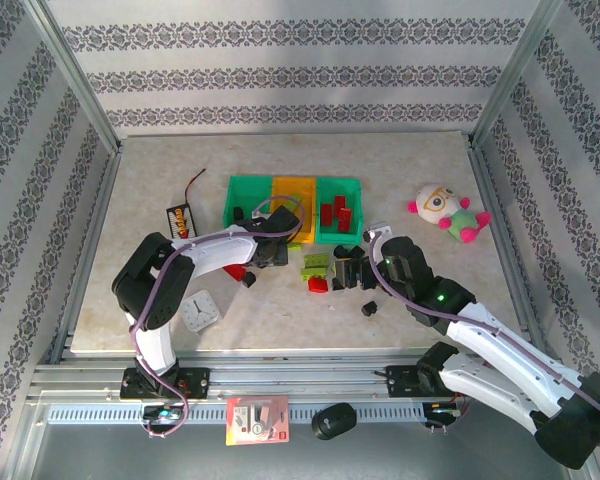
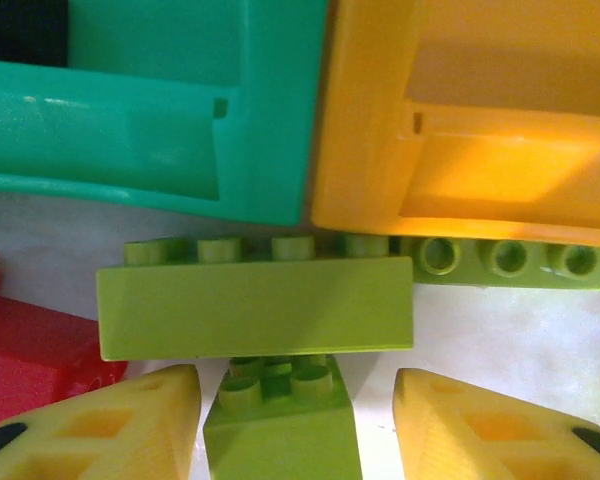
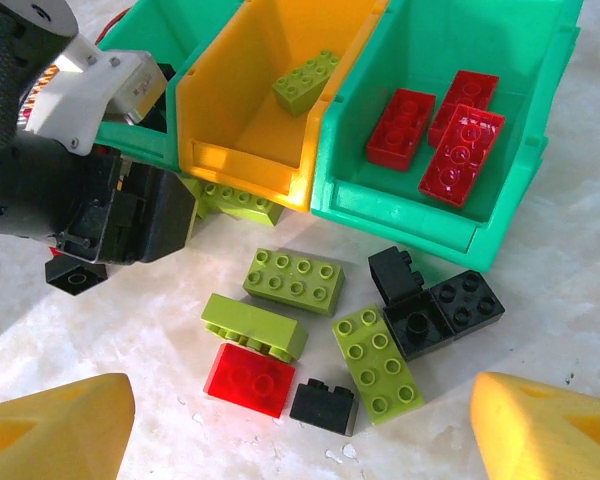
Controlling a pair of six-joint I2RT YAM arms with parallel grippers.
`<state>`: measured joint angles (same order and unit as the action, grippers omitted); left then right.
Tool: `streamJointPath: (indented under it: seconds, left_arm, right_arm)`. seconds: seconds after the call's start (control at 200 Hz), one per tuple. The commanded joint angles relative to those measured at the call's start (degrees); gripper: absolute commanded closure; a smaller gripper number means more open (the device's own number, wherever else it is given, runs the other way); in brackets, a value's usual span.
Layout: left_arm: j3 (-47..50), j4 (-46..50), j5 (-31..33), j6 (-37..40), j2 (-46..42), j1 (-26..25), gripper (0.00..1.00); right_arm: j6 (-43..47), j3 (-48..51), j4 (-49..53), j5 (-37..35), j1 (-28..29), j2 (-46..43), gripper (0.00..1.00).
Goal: Sort the legos into containers by color
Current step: Pick up the lego from the center of the table.
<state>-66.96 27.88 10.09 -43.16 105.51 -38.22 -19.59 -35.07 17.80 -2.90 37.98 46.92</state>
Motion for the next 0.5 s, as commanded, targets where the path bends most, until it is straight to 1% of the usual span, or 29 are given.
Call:
streamJointPath:
  seconds: [0.0,0.115,0.25,0.495]
  left_arm:
    - [0.8,0.2,0.0,-1.3,0.9,0.3,0.5]
    - [0.7,0.5,0.2,-1.4,1.0,0.3,0.64]
    - [-0.1,2.1,0.2,-0.8,-0.8,0.3,0.7]
    - [-1.6,2.2,-1.4,4.6,-7.2,-0.3,0.71]
  right_arm:
    - [-0.6,0.7,-0.3,0.5,-0.5,-0.5,0.13]
    - [-0.6,0.7,-0.3,0.4,-0.6,-0.5,0.13]
    - [-0.6,0.5,-0.1,0.5,-0.6,-0.9,0.13]
    - [-0.5,0.4,-0.9,0.3,-0.6,-0.7,0.13]
